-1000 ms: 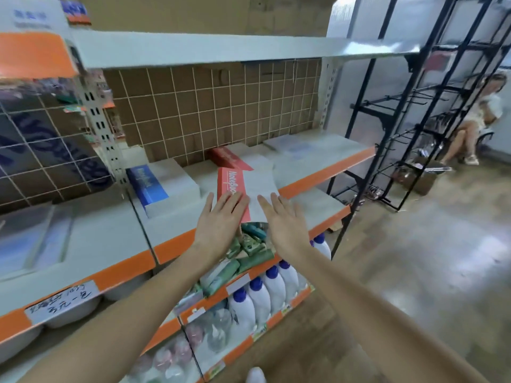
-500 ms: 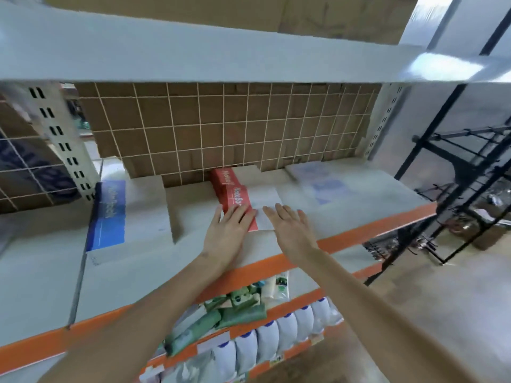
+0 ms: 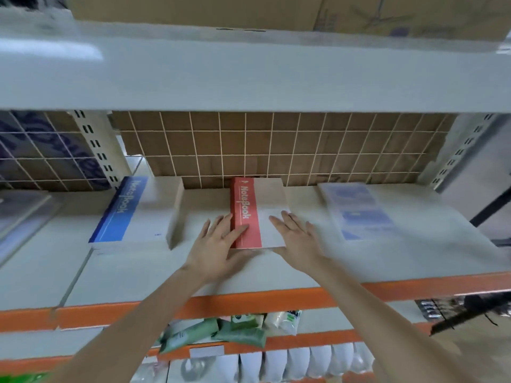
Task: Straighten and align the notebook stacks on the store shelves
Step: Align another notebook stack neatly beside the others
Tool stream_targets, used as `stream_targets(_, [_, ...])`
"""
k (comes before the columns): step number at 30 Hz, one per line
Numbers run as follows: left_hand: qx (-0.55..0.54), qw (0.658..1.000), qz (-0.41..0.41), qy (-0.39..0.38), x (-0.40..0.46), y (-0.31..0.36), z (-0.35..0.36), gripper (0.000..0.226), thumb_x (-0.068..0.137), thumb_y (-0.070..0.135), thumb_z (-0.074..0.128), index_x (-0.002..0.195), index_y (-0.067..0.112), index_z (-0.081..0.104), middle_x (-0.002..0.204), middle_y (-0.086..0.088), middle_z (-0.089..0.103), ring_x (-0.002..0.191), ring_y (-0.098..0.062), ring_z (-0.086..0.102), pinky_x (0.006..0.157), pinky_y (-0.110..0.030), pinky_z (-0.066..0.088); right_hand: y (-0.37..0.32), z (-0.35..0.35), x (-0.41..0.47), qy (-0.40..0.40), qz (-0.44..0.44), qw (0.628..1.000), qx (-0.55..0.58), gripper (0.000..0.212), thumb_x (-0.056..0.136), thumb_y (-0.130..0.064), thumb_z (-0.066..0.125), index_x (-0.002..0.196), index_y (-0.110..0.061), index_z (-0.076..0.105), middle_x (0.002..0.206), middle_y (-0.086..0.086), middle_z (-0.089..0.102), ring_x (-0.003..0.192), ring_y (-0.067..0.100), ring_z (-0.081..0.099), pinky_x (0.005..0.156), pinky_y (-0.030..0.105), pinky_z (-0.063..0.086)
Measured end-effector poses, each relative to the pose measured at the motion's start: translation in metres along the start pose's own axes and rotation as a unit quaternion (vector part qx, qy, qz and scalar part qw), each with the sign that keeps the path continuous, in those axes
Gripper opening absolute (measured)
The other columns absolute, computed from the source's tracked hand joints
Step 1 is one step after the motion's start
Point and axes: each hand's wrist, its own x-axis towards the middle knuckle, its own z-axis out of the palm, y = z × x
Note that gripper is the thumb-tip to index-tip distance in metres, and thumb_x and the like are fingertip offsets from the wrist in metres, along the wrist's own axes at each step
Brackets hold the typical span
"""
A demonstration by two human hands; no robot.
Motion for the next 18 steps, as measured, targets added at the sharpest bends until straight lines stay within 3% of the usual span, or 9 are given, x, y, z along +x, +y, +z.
stream_targets(3, [-0.01,1.0,-0.028,0.004,-0.001,0.0,-0.005,0.076,0.081,0.067,0.004,0.148,0.034,0.017,0.158,0.001,0.009,0.145,-0.021,0.006,0.117,-0.038,0.0,0.006,-0.006,-0.006,-0.013,-0.008,0.994,0.112,0.082,0.089,-0.048,0.056,0.151,-0.029,0.007,0.16,0.004,-0.006,0.146,0.019,-0.011,0.116,0.047,-0.005])
stream_targets(5, [0.001,0.999,-0.034,0.01,-0.002,0.0,-0.005,0.06,0.092,0.06,0.018,0.147,0.035,0.021,0.157,0.005,0.012,0.145,-0.018,0.008,0.117,-0.037,0.001,0.012,-0.008,-0.01,-0.003,0.003,0.991,0.133,0.082,0.088,-0.049,0.058,0.151,-0.029,0.01,0.16,0.005,-0.003,0.146,0.02,-0.01,0.116,0.047,-0.006])
stream_targets(7, [-0.002,0.999,-0.037,0.012,-0.001,0.0,-0.007,0.054,0.096,0.054,0.03,0.146,0.035,0.025,0.156,0.008,0.017,0.144,-0.016,0.01,0.117,-0.037,0.001,0.017,-0.009,-0.012,0.013,0.027,0.989,0.146,0.078,0.087,-0.049,0.059,0.15,-0.028,0.017,0.159,0.003,0.007,0.146,0.019,-0.002,0.117,0.045,0.0])
stream_targets(12, [0.003,0.999,-0.047,0.025,0.001,0.002,-0.01,0.047,0.099,0.043,0.036,0.145,0.035,0.029,0.153,0.011,0.025,0.144,-0.011,0.012,0.116,-0.035,0.001,0.025,-0.005,-0.007,0.066,0.046,0.984,0.158,0.062,0.087,-0.044,0.061,0.142,-0.029,0.037,0.149,-0.008,0.036,0.143,0.013,0.016,0.115,0.041,0.004])
stream_targets(18, [-0.019,0.998,-0.055,0.03,0.005,0.003,-0.015,0.045,0.1,0.035,0.037,0.144,0.034,0.032,0.152,0.011,0.027,0.143,-0.012,0.014,0.115,-0.035,0.005,0.025,0.0,-0.001,0.09,0.053,0.979,0.176,0.057,0.086,-0.042,0.063,0.137,-0.027,0.043,0.142,-0.008,0.045,0.14,0.01,0.023,0.114,0.04,0.006])
